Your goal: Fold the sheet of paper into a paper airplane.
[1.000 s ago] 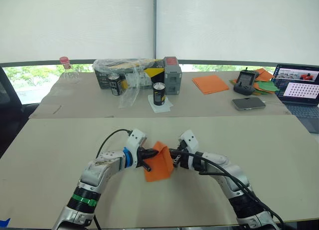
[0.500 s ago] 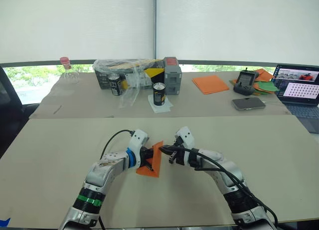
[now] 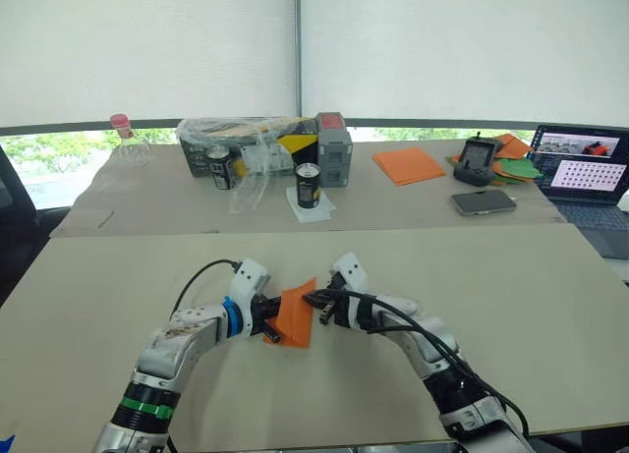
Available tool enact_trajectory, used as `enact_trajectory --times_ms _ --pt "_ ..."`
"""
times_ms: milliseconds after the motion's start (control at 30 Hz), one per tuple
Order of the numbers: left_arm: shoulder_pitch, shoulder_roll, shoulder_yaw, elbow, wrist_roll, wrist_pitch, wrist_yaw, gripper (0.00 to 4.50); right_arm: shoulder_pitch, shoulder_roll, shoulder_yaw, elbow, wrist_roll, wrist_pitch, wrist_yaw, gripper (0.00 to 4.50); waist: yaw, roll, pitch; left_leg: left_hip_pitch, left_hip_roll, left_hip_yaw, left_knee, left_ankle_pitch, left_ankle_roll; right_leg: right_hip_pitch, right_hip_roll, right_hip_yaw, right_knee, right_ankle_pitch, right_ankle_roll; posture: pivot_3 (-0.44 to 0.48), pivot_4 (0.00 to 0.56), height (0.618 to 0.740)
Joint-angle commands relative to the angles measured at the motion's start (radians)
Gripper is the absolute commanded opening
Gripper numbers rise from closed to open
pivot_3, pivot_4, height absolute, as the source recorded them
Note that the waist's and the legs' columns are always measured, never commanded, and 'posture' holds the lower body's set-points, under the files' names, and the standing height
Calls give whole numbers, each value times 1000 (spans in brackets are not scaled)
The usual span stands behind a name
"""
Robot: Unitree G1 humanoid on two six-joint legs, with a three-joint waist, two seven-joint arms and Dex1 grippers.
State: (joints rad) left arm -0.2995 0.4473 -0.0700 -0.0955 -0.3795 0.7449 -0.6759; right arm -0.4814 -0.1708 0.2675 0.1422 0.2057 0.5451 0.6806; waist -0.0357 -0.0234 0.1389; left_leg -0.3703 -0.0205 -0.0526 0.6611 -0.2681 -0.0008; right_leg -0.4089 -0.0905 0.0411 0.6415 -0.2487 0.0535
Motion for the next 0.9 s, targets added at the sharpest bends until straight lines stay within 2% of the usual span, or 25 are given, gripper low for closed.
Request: enact_trajectory --times_ms 33,233,567,700,900 --pt "-3 32 73 4 5 -10 31 19 2 -5 23 16 -20 -9 13 0 -3 0 0 0 0 0 0 0 0 0 0 0 0 0 0 0 150 740" --pt "-38 45 128 27 -4 -53 36 19 21 -35 45 6 -40 -10 31 0 1 0 0 0 0 0 0 0 0 0 -1 0 0 0 0 0 150 740" --pt "-50 -34 24 -21 -58 -35 -59 19 36 -58 55 -11 -62 -7 29 0 5 0 0 0 -1 0 0 0 0 0 -1 0 -1 0 0 0 150 740" --pt "-11 -27 -22 16 -13 -35 -40 19 47 -67 49 -29 -60 1 24 0 5 0 0 0 -1 0 0 0 0 0 -1 0 -1 0 0 0 150 740" --pt "13 -20 -1 65 17 -69 -7 19 67 -81 49 -59 -54 9 23 0 10 0 0 2 -1 0 0 0 0 2 -1 0 -1 0 0 0 150 740"
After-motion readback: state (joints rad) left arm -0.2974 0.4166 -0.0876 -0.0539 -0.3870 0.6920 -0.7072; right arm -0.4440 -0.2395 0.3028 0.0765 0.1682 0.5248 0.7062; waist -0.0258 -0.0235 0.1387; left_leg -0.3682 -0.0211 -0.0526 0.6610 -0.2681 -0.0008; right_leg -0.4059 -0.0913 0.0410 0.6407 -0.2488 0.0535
